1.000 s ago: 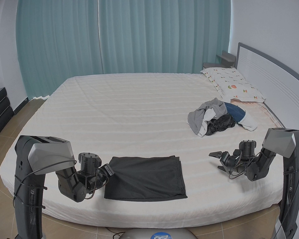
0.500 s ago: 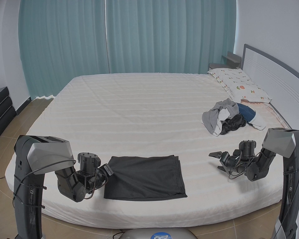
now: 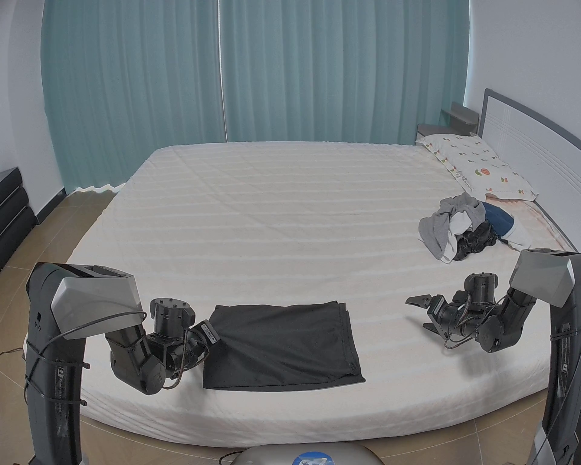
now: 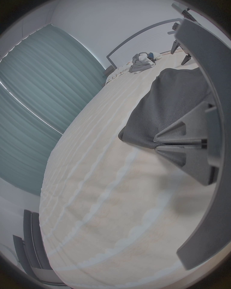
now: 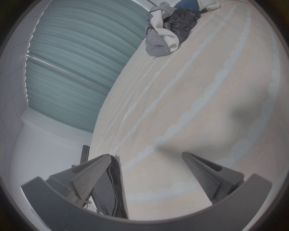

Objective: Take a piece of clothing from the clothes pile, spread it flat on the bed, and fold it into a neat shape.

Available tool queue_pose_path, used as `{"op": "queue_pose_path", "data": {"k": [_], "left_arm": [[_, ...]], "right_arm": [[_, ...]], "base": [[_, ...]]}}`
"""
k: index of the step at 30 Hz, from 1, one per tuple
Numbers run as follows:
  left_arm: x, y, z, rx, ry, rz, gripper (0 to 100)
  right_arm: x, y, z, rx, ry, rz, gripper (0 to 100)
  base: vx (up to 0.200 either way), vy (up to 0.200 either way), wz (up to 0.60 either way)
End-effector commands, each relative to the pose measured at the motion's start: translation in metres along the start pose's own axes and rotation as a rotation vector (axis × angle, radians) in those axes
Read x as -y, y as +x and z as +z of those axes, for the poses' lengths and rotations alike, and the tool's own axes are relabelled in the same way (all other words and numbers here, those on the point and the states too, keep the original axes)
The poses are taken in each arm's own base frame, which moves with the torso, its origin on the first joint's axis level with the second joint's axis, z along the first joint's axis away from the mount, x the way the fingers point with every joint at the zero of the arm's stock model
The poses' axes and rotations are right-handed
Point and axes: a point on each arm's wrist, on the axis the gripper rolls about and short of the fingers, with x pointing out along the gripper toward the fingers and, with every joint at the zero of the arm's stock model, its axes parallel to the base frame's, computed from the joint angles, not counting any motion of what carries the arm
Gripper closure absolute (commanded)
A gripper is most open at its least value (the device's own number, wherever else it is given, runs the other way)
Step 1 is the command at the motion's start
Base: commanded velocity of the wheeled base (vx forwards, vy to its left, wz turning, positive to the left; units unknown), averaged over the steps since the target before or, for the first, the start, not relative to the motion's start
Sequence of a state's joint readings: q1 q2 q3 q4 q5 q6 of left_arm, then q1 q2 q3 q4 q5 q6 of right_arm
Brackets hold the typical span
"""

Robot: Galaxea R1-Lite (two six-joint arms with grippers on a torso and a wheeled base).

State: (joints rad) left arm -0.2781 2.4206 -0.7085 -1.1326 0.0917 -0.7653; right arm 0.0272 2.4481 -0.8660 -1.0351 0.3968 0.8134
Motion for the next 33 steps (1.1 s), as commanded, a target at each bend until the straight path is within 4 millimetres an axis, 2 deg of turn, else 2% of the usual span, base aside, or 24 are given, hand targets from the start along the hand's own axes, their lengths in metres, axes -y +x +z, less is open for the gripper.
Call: {"op": "queue_pose_path", "data": {"k": [1,7,19,20,29,33], "left_arm": [[0.001,-0.001,0.000,0.001,0.000,-0.001,100],[0.001,-0.001,-0.001,-0.002,0.002,-0.002,100],[-0.001,-0.005,-0.005,-0.020,0.007,0.008,100],[-0.002,-0.006,-0.006,-0.026,0.007,0.011,0],[-0.002,-0.011,0.002,-0.009,-0.010,0.000,0],[-0.002,-0.020,0.026,0.054,-0.039,-0.013,0]], "right_arm": [[0.000,0.000,0.000,-0.001,0.000,0.000,0],[0.000,0.000,0.000,0.000,-0.001,0.001,0],[0.000,0.000,0.000,0.000,0.001,0.001,0],[0.000,0.000,0.000,0.000,0.001,0.001,0],[-0.001,-0.001,0.001,0.005,0.005,0.005,0],[-0.002,0.000,0.003,0.011,0.005,0.007,0]], "base": [[0.000,0.200,0.00],[0.000,0.200,0.00],[0.000,0.000,0.00],[0.000,0.000,0.00],[0.000,0.000,0.00],[0.000,0.000,0.00]]}}
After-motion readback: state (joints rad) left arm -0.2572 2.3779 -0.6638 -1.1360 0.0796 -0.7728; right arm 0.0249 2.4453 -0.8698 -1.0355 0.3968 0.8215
